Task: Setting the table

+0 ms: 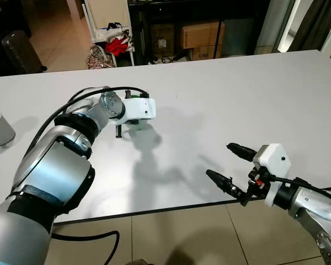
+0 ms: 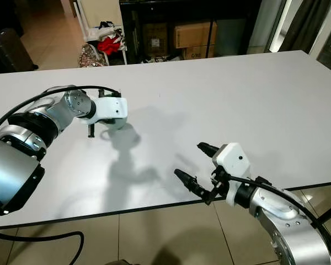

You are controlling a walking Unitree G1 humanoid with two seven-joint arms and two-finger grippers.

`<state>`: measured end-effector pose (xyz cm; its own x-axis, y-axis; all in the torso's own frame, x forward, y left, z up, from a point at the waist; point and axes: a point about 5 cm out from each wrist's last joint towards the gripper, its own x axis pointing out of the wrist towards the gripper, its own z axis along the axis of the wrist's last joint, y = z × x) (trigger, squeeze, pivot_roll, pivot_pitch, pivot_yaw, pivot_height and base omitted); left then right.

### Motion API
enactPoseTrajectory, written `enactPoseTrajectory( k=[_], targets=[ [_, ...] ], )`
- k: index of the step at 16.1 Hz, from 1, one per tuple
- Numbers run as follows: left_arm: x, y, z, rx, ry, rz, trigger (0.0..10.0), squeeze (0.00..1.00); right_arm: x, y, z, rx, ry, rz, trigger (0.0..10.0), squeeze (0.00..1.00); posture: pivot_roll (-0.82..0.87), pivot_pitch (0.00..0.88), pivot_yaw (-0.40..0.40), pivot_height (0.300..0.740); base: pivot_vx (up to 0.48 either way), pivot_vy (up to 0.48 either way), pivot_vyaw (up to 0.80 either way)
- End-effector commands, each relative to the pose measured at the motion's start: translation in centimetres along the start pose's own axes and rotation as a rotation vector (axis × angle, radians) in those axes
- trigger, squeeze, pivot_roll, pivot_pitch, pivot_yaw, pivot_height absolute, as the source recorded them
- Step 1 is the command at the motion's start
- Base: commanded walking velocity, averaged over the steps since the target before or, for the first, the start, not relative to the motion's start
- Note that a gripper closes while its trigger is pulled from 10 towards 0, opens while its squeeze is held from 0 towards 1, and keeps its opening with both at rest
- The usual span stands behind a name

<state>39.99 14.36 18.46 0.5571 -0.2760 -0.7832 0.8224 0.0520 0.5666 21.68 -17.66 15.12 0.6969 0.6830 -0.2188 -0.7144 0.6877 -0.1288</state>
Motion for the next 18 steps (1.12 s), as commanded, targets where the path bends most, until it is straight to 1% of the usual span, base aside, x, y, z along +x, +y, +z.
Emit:
enactPoseTrajectory(
  k=[1,5,7,8,9,15,16,18],
  targets=[
    [-0.3,0.3,0.0,0.007,0.0,0.001,10.0,0.0,0.0,0.3,0.3,0.0,-0.005,0.024,10.0,0.0,-0.14,0.0,0.116,0.74,0.0,0.0,0.0],
    [-0.5,0.4,0.5,0.0,-0.039,-0.04,10.0,0.0,-0.1,0.5,0.4,0.0,-0.003,0.048,10.0,0.0,-0.14,0.0,0.117,0.74,0.0,0.0,0.0],
    [-0.6,0.3,0.7,0.005,-0.047,-0.071,10.0,0.1,-0.1,0.6,0.3,0.001,-0.002,0.053,10.0,0.0,-0.14,0.0,0.117,0.74,0.0,0.0,0.0],
    [-0.7,0.4,0.7,0.005,-0.05,-0.068,10.0,0.46,-0.1,0.6,0.3,0.002,-0.001,0.054,10.0,0.0,-0.14,0.0,0.117,0.74,0.0,0.0,0.0],
    [-0.7,0.5,0.8,0.007,-0.053,-0.058,10.0,1.0,-0.1,0.6,0.2,0.003,0.0,0.055,10.0,0.0,-0.14,0.0,0.121,0.74,0.0,0.0,0.0],
    [-1.1,1.6,1.4,-0.008,-0.095,0.059,10.0,1.0,-0.2,0.5,0.3,-0.001,-0.004,0.051,10.0,0.0,-0.14,0.0,0.12,0.74,0.0,0.0,0.0],
    [-1.4,1.9,1.5,-0.017,-0.119,0.083,10.0,1.0,-0.2,0.5,0.4,-0.002,-0.004,0.05,10.0,0.0,-0.14,0.0,0.117,0.74,0.0,0.0,0.0],
    [-2.6,2.9,2.0,-0.056,-0.229,0.122,10.0,1.0,-0.7,0.6,0.6,-0.002,-0.012,0.04,10.0,0.0,-0.13,0.0,0.107,0.74,0.0,0.0,0.0]
  ],
)
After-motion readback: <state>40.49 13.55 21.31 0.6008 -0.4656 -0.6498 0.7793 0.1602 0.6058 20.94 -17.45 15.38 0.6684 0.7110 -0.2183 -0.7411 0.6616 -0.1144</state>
